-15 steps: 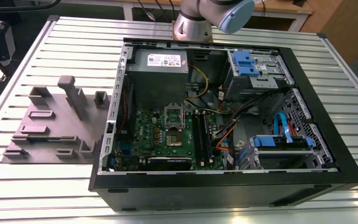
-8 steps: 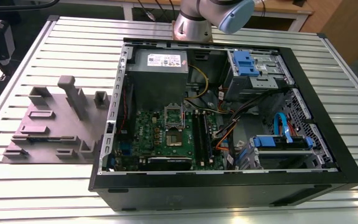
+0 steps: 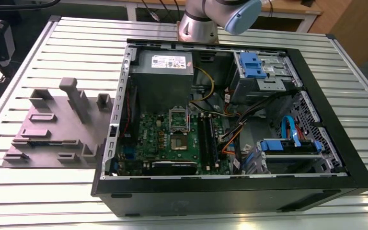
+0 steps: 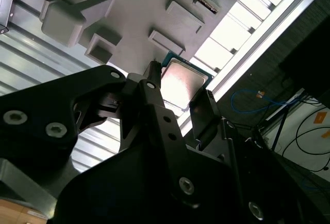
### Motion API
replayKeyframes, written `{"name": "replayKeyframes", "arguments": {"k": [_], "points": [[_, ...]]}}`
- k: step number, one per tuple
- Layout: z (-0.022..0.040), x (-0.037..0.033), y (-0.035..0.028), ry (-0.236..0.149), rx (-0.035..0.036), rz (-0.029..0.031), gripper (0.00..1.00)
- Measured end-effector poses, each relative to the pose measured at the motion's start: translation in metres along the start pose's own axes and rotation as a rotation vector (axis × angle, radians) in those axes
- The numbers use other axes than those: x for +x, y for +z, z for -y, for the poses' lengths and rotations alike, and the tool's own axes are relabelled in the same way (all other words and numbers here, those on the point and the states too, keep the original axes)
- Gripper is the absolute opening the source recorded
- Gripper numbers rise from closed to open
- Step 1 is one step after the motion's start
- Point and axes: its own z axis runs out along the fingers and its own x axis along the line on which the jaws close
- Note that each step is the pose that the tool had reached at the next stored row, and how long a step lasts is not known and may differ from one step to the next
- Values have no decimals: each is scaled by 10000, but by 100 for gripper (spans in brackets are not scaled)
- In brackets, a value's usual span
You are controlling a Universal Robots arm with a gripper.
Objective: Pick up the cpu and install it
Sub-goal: 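Pick up the cpu and move it towards the insertion slot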
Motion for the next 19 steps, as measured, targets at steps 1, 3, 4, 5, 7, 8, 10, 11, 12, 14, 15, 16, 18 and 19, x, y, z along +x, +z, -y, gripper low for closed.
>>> {"name": "replayKeyframes", "arguments": {"k": [1, 3, 4, 5, 7, 8, 10, 11, 12, 14, 15, 16, 18, 19], "points": [[0, 0, -1, 0, 0, 0, 47], [0, 0, -7, 0, 1, -2, 47], [0, 0, -12, 0, 2, -3, 47], [-1, 0, -16, 1, 1, -1, 47], [-1, -1, -28, 0, 0, -1, 47], [-2, -1, -36, 0, 0, 0, 47], [-2, -1, -55, 0, 1, -1, 47], [-3, -1, -63, 0, 0, 0, 47], [-3, -1, -70, 0, 0, 0, 47], [-3, -1, -81, 0, 0, 0, 47], [-4, -2, -82, 0, 0, 1, 47], [-4, -2, -83, 0, -1, 2, 47], [-4, -1, -90, 0, 1, -1, 47], [-4, -2, -94, 0, 1, -1, 47]]}}
